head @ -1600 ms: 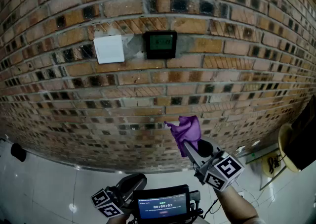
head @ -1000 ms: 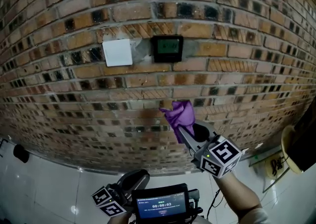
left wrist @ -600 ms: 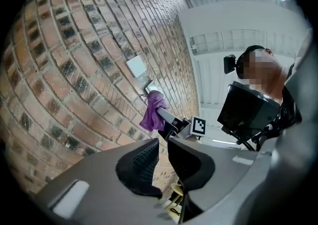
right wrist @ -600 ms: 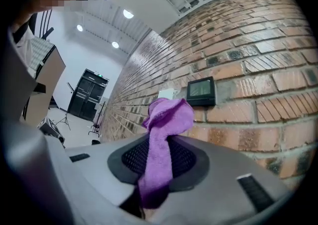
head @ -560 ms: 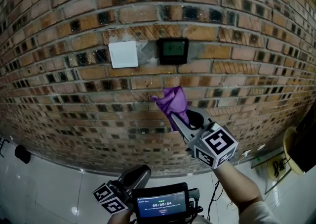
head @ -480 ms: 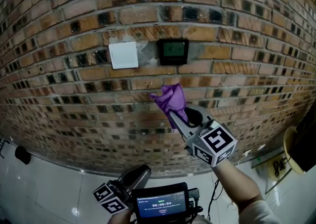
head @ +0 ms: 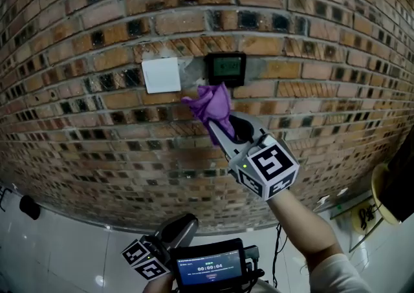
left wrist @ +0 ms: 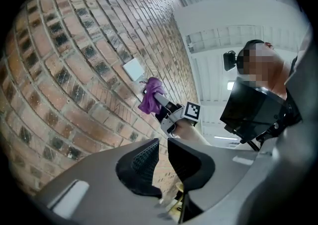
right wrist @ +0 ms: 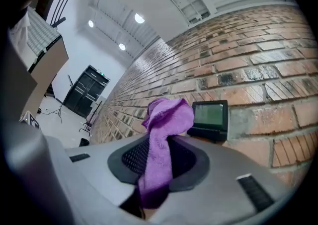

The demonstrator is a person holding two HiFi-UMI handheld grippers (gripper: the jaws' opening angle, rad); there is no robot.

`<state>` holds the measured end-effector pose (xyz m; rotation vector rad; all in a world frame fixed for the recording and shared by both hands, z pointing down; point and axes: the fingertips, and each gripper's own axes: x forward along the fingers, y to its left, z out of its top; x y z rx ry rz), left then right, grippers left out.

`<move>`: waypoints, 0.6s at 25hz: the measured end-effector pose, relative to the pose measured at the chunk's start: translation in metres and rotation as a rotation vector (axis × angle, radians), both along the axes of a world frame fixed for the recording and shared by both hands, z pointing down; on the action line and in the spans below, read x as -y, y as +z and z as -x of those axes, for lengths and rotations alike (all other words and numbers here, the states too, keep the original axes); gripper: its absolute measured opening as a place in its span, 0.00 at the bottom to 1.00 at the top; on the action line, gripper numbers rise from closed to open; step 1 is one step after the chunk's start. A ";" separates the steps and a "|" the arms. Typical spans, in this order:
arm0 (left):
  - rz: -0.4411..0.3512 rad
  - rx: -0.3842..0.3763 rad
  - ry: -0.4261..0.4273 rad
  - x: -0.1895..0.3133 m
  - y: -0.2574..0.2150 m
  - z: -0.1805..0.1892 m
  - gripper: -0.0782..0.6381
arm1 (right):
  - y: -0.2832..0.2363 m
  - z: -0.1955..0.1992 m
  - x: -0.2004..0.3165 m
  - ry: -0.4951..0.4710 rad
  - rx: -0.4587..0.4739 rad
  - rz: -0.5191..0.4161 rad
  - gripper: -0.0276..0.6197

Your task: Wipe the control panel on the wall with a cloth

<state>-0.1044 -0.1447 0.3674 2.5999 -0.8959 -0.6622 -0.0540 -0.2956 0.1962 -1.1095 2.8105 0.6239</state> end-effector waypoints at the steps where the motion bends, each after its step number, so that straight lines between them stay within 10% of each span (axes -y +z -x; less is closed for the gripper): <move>1: 0.000 0.003 -0.002 0.000 0.000 0.000 0.19 | -0.004 0.002 0.003 0.007 0.004 -0.011 0.19; 15: -0.004 0.018 -0.027 0.002 -0.003 0.011 0.19 | -0.060 0.032 0.037 0.088 0.014 -0.159 0.19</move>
